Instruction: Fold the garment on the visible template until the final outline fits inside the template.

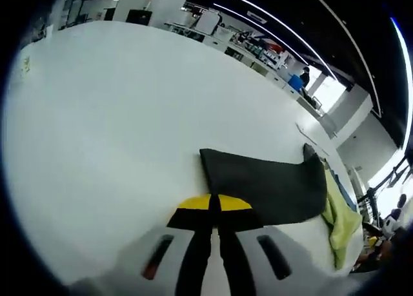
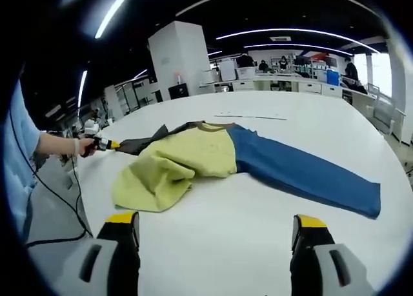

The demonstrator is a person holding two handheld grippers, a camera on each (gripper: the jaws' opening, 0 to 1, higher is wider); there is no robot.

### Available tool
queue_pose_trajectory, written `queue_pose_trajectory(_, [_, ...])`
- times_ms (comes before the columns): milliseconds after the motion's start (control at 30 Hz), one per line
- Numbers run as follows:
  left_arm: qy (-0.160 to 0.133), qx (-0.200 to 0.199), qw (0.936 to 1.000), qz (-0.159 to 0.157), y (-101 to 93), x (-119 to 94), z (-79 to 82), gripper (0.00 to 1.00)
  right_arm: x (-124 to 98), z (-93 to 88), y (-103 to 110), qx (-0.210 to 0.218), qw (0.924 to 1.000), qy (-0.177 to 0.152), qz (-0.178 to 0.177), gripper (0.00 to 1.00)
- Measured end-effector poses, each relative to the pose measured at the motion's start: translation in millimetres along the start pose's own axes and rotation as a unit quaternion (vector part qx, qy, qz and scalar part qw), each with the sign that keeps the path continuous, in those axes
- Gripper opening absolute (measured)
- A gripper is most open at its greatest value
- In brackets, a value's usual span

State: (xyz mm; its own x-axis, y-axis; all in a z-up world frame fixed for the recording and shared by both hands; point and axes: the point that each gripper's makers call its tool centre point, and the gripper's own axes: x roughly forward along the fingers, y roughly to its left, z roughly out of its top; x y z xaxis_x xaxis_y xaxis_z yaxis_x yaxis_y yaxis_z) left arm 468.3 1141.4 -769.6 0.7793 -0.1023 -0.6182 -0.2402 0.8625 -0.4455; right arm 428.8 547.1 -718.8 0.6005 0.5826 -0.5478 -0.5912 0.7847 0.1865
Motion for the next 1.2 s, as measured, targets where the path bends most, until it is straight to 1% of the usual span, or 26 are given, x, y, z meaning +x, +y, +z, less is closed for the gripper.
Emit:
queue_pose_trajectory(33, [-0.005,0.005,0.9999,0.009,6.6,-0.1,3.3,0.00,0.0,-1.3,-0.4,0.000,1.0000,0.003,-0.001,0.99])
queue_pose_trajectory(200, [-0.009,-0.007,0.9997,0.022,21.2,-0.5,7.5,0.00,-0.5,-4.0,0.7,0.003,1.0000,0.006,-0.005,0.99])
queue_pose_trajectory(267, [-0.015,-0.005,0.9994,0.031,30.6,-1.0,11.7,0.00,-1.0,-4.7,0.6,0.003,0.9999,0.006,-0.008,0.99])
queue_pose_trajectory(333, [-0.023,-0.009,0.9988,0.041,39.5,-2.2,19.4,0.00,-1.3,-6.2,1.3,0.006,0.9999,0.007,-0.007,0.99])
queue_pose_trajectory(367, [-0.033,-0.007,0.9979,0.056,48.2,-4.4,24.8,0.00,-1.7,-7.2,1.7,0.006,0.9999,0.008,-0.008,0.99])
queue_pose_trajectory(433, [-0.036,-0.023,0.9974,0.058,54.3,-5.1,28.8,0.00,-2.6,-7.9,1.9,0.005,0.9999,0.009,-0.009,0.99])
queue_pose_trajectory(467, [-0.037,-0.024,0.9972,0.060,56.4,-5.3,30.5,0.00,-3.3,-8.1,1.5,0.006,0.9999,0.008,-0.010,0.99])
queue_pose_trajectory(567, [-0.039,-0.006,0.9968,0.070,61.2,-3.3,36.9,0.00,-4.1,-9.2,-0.7,0.009,0.9998,0.008,-0.014,0.99])
queue_pose_trajectory(600, [-0.040,-0.007,0.9965,0.073,63.5,-2.5,39.2,0.00,-4.2,-9.5,-1.4,0.009,0.9998,0.009,-0.015,0.99])
queue_pose_trajectory(667, [-0.042,-0.016,0.9962,0.075,67.3,0.0,43.7,0.00,-4.4,-9.3,-1.8,0.007,0.9998,0.009,-0.016,0.99])
queue_pose_trajectory(733, [-0.050,-0.033,0.9948,0.082,74.3,1.3,49.3,0.00,-4.7,-8.7,-2.1,0.007,0.9998,0.008,-0.016,0.99])
queue_pose_trajectory(767, [-0.050,-0.044,0.9944,0.082,72.6,2.0,49.7,0.00,-4.8,-9.0,-2.4,0.007,0.9998,0.008,-0.017,0.99])
queue_pose_trajectory(800, [-0.050,-0.030,0.9947,0.085,72.2,2.6,51.8,0.00,-5.0,-9.4,-3.2,0.007,0.9998,0.008,-0.018,0.99])
queue_pose_trajectory(900, [-0.048,-0.026,0.9941,0.093,71.9,5.0,54.0,0.00,-5.5,-11.1,-3.7,0.010,0.9997,0.010,-0.019,0.99])
queue_pose_trajectory(967, [-0.055,-0.004,0.9935,0.100,71.6,4.2,53.5,0.00,-5.7,-11.6,-3.4,0.013,0.9997,0.008,-0.019,0.99])
queue_pose_trajectory(1133, [-0.066,-0.008,0.9926,0.101,70.8,2.7,52.6,0.00,-4.5,-14.7,-0.3,0.013,0.9997,0.010,-0.016,0.99])
queue_pose_trajectory(1167, [-0.066,-0.003,0.9929,0.099,70.2,3.0,52.6,0.01,-4.2,-15.0,0.5,0.013,0.9997,0.010,-0.015,0.99])
queue_pose_trajectory(1200, [-0.068,0.004,0.9930,0.097,68.4,2.6,52.5,0.03,-4.2,-15.1,0.8,0.015,0.9997,0.010,-0.014,0.99])
